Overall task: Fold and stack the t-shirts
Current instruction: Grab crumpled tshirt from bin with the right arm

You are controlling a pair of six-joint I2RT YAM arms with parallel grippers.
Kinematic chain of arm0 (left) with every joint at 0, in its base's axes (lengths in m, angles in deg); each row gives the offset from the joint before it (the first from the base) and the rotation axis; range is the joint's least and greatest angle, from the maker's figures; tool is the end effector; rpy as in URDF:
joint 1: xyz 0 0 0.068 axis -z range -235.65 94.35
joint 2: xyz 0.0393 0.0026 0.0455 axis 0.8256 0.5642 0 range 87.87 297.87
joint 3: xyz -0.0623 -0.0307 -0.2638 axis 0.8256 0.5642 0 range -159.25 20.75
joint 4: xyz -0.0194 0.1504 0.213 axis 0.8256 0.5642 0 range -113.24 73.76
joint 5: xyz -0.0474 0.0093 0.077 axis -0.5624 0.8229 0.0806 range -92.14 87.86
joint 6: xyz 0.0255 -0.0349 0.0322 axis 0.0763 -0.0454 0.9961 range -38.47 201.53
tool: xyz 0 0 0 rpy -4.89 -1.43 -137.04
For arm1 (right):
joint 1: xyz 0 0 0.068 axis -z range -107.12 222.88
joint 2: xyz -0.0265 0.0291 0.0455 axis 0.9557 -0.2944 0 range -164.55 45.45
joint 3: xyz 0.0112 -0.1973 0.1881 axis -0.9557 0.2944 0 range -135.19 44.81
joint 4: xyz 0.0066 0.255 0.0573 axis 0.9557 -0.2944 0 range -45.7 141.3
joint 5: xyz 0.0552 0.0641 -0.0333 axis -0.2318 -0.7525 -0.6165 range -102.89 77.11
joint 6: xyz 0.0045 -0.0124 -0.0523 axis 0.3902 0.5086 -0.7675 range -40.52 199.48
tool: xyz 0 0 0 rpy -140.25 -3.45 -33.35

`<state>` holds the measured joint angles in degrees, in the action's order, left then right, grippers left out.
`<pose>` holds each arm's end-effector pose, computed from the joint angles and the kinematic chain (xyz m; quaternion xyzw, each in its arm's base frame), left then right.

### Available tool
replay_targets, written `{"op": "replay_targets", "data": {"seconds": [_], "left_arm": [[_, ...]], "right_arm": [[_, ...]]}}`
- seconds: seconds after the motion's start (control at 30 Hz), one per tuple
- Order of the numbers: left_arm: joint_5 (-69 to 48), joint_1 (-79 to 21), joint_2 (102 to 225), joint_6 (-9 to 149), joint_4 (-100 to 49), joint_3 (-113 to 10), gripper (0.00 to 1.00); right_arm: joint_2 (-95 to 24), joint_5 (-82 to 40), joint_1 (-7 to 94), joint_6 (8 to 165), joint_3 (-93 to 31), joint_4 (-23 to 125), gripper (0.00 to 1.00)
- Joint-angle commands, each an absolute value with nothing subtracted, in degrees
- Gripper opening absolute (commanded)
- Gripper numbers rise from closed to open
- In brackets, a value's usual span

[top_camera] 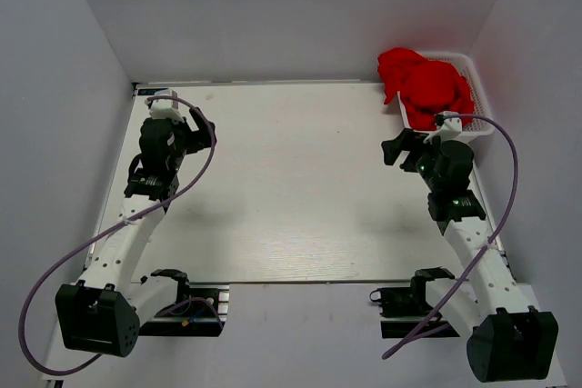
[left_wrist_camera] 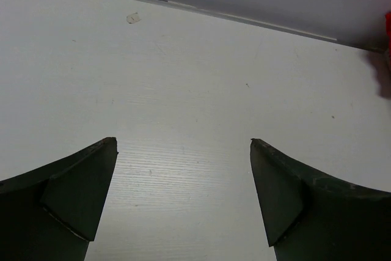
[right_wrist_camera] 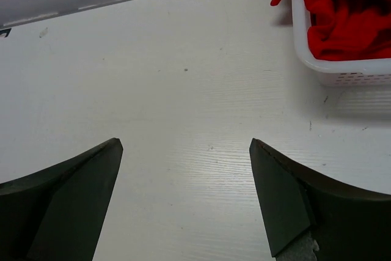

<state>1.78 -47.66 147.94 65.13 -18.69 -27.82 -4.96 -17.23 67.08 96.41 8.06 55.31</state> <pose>0.2436 -0.0316 0.3220 -0.0791 0.7948 -0.1003 0.5933 0.2105 0.0241 0.2990 0.0498 0.7623 0.1553 0.6264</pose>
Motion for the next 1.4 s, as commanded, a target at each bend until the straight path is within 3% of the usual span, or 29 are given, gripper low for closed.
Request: {"op": "replay_targets", "data": {"seconds": [0.0, 0.23, 0.4, 0.63, 0.87, 1.03, 1.1, 1.13, 1.2, 1.33, 1.37], "left_arm": [[-0.82, -48.01, 145.88, 64.30, -16.83, -28.90, 1.00], [-0.12, -48.01, 146.58, 63.34, -14.46, -30.66, 1.00], [2.33, -48.01, 150.00, 62.81, -10.33, -33.30, 1.00], [1.64, -48.01, 152.73, 64.22, -10.32, -34.44, 1.00], [0.59, -48.01, 154.92, 66.15, -13.13, -34.44, 1.00], [0.58, -48.01, 157.56, 67.20, -12.61, -35.76, 1.00], [0.58, -48.01, 158.44, 67.21, -12.61, -36.28, 1.00], [0.58, -48.01, 159.31, 67.21, -12.09, -36.29, 1.00], [0.58, -48.01, 160.02, 67.21, -11.56, -36.29, 1.00], [0.58, -48.01, 161.34, 67.73, -10.94, -36.81, 1.00], [0.58, -48.01, 161.35, 68.25, -10.42, -37.42, 1.00]], "right_arm": [[-6.49, -18.26, 66.99, 96.87, 3.95, 54.82, 0.90], [-16.05, -17.39, 67.16, 89.76, -0.62, 55.18, 0.90], [-29.41, -2.71, 67.34, 90.03, -19.32, 45.25, 0.90], [-57.86, 11.08, 71.11, 92.13, -49.99, 32.95, 0.90], [-81.59, 11.01, 74.55, 88.45, -77.93, 26.87, 0.90], [-86.56, 11.36, 76.04, 89.05, -79.83, 30.29, 0.90], [-86.47, 11.19, 76.57, 89.15, -78.15, 32.14, 0.83], [-86.65, 9.97, 76.66, 88.89, -77.36, 34.14, 0.69], [-86.91, 8.65, 77.01, 88.10, -76.83, 34.78, 0.54], [-86.57, 5.92, 77.62, 88.09, -76.91, 34.78, 0.00], [-85.69, 6.00, 77.62, 88.44, -76.39, 34.95, 0.00]]}}
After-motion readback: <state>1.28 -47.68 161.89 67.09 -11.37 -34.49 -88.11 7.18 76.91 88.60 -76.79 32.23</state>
